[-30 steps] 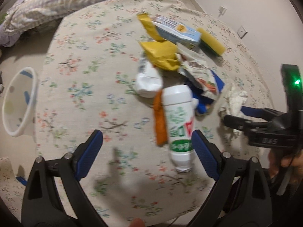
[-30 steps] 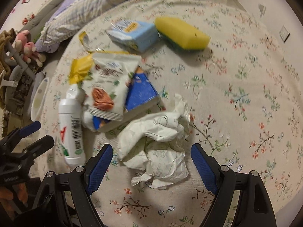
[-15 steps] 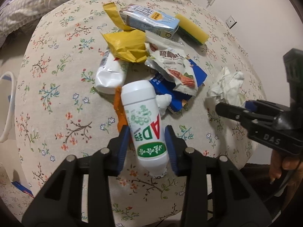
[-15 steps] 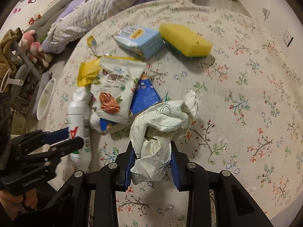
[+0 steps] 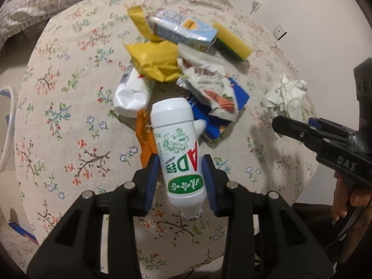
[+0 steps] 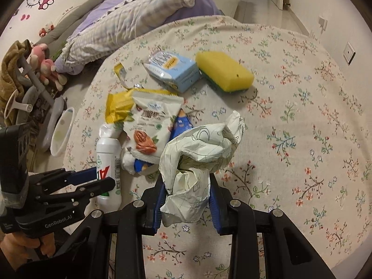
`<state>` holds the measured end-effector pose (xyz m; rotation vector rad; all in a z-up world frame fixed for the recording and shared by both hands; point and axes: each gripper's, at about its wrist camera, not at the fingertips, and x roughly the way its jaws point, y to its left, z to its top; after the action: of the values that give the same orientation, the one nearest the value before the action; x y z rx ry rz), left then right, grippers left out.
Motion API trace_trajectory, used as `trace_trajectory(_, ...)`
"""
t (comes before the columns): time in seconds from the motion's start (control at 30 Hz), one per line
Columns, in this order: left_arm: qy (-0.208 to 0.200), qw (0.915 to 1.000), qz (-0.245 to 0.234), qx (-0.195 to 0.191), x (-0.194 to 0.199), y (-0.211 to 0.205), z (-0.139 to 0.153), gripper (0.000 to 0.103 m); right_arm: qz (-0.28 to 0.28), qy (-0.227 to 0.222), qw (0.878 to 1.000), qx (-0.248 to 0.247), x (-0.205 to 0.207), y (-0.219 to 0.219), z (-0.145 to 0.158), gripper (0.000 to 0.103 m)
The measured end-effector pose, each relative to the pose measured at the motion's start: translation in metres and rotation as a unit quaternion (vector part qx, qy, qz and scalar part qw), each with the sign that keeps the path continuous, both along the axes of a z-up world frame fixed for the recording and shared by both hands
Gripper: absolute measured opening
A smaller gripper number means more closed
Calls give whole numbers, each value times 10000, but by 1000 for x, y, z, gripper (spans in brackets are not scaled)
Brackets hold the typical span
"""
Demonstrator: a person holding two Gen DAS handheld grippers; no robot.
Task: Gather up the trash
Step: 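Carry the bottle and tissue over the white bin and open both grippers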
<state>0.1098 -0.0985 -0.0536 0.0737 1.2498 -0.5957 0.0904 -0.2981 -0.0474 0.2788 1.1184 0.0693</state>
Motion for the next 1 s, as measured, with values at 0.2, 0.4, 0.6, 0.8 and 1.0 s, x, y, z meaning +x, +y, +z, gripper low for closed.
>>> trace_trajectory(0.2, -382, 9991, 30, -174, -3, 20, 26, 39, 74, -251, 9997, 22, 4, 10, 18, 34)
trace_trajectory(0.4, -585, 9972, 437, -186, 11, 58, 37, 39, 269, -364, 9990, 49, 18, 33, 28, 34)
trace_trajectory(0.6, -719, 9933, 885, -201, 22, 100, 45, 39, 530, -429, 9976, 76, 32, 65, 31, 34)
trace_trajectory(0.8, -815, 9880, 1307, -144, 31, 145, 47, 39, 797, -496, 9955, 120, 48, 102, 33, 34)
trace_trajectory(1.0, -896, 9803, 1760, -31, 41, 192, 44, 39, 1090, -538, 9924, 167, 64, 144, 31, 34)
